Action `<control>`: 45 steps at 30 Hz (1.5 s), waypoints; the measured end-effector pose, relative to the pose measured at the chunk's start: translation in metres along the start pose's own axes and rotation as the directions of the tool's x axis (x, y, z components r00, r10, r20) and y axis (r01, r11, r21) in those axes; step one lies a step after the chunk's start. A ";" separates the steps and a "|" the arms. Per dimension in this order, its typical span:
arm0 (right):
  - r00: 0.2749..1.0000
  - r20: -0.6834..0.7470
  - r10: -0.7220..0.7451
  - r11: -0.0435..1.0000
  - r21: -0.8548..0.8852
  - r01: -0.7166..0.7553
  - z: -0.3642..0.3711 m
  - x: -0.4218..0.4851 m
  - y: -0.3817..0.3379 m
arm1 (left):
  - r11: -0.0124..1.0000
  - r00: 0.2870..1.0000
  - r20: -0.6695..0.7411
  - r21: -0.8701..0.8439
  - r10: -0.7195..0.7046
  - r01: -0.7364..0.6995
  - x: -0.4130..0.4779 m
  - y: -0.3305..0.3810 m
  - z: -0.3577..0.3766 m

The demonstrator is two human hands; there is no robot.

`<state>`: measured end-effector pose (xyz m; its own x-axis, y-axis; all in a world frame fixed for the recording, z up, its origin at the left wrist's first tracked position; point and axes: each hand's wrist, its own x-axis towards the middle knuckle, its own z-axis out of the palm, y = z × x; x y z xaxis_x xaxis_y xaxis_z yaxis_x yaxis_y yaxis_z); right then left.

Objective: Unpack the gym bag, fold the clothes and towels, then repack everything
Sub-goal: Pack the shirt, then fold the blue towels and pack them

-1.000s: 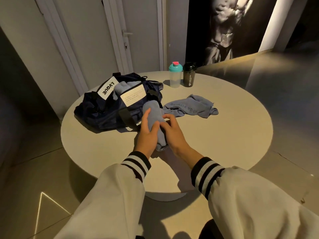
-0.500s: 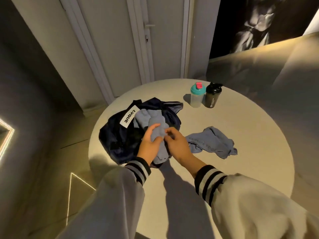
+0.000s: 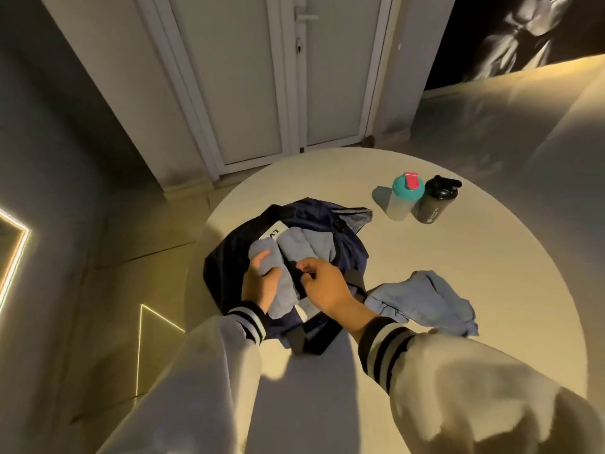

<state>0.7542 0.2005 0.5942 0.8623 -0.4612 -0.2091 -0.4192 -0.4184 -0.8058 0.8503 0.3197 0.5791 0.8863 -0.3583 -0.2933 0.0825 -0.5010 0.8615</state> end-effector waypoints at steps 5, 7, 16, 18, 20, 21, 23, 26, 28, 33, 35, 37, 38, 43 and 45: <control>0.996 0.083 0.045 0.993 -0.116 -0.035 0.012 0.053 0.005 | 0.995 0.991 0.105 -0.042 -0.081 0.086 0.053 -0.022 0.018; 0.987 0.146 0.069 0.983 -0.176 -0.043 0.019 0.072 0.007 | 0.996 0.988 0.130 -0.021 -0.088 0.092 0.070 -0.029 0.024; 0.982 0.038 0.185 0.772 -0.624 -0.121 0.035 0.104 0.021 | 0.949 0.975 0.048 0.242 -0.218 0.200 0.093 -0.054 0.018; 0.986 -0.025 0.166 0.778 -0.611 -0.147 0.041 0.105 0.019 | 0.954 0.971 0.048 0.206 -0.234 0.219 0.097 -0.053 0.017; 0.985 -0.045 0.164 0.791 -0.591 -0.158 0.044 0.107 0.019 | 0.954 0.966 0.062 0.182 -0.251 0.237 0.101 -0.047 0.020; 0.983 -0.052 0.173 0.804 -0.569 -0.172 0.043 0.108 0.018 | 0.957 0.966 0.072 0.172 -0.250 0.235 0.102 -0.044 0.021; 0.979 -0.105 0.173 0.850 -0.487 -0.202 0.040 0.111 0.017 | 0.964 0.970 0.082 0.156 -0.230 0.215 0.101 -0.040 0.022; 0.959 -0.271 0.081 0.935 -0.312 -0.167 0.039 0.110 0.016 | 0.978 0.976 0.102 0.093 -0.194 0.184 0.101 -0.035 0.025; 0.951 -0.309 0.033 0.977 -0.191 -0.095 0.038 0.107 0.018 | 0.988 0.981 0.113 0.009 -0.156 0.156 0.103 -0.031 0.033; 0.954 -0.299 -0.009 0.998 -0.056 -0.008 0.024 0.099 0.019 | 0.964 0.987 0.160 -0.265 0.007 0.036 0.106 -0.029 0.048; 0.948 -0.317 -0.034 0.997 -0.071 0.011 0.019 0.100 0.020 | 0.942 0.982 0.187 -0.333 0.031 0.033 0.104 -0.031 0.051; 0.960 -0.271 -0.067 0.988 -0.150 0.026 0.021 0.101 0.025 | 0.945 0.982 0.188 -0.325 0.021 0.042 0.103 -0.033 0.053; 0.976 -0.207 -0.069 0.980 -0.197 0.027 0.024 0.101 0.028 | 0.953 0.985 0.172 -0.299 0.012 0.041 0.103 -0.035 0.054; 0.987 0.148 0.066 0.880 -0.475 0.012 0.040 0.108 0.030 | 0.977 0.976 0.142 -0.114 -0.162 0.179 0.096 -0.048 0.047; 0.971 0.197 0.135 0.839 -0.544 -0.006 0.039 0.110 0.029 | 0.983 0.974 0.155 -0.048 -0.167 0.177 0.089 -0.051 0.042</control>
<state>0.8480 0.1685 0.5260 0.8368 -0.3501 -0.4210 -0.5117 -0.7736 -0.3737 0.9059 0.2798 0.4914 0.7783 -0.3875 -0.4941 0.2592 -0.5184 0.8149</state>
